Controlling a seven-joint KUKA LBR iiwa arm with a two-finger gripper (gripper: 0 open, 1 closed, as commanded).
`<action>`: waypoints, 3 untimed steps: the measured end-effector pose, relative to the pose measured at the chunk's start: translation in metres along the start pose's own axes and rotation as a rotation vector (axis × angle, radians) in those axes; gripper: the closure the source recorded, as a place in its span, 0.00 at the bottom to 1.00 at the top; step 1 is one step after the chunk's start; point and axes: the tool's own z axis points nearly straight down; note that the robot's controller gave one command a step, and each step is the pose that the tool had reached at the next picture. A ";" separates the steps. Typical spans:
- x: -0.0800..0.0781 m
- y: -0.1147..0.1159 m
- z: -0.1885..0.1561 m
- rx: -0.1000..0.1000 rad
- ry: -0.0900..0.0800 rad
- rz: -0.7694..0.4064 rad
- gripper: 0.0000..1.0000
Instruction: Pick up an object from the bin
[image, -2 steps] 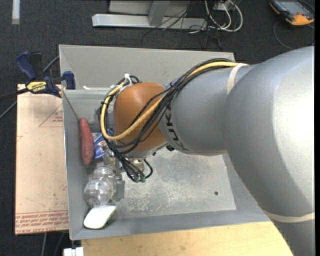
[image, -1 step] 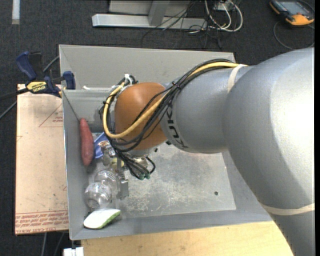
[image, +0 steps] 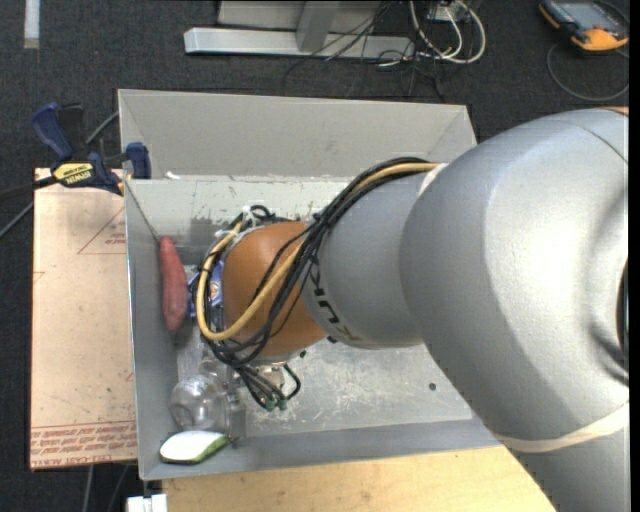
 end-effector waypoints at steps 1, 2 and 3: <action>-0.005 0.010 -0.001 0.002 0.003 0.005 1.00; -0.005 0.010 -0.001 0.002 0.003 0.005 1.00; 0.000 0.010 -0.099 0.002 0.006 0.007 1.00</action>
Offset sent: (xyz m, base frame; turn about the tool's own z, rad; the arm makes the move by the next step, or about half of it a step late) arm 0.0000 0.0000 0.0000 0.0000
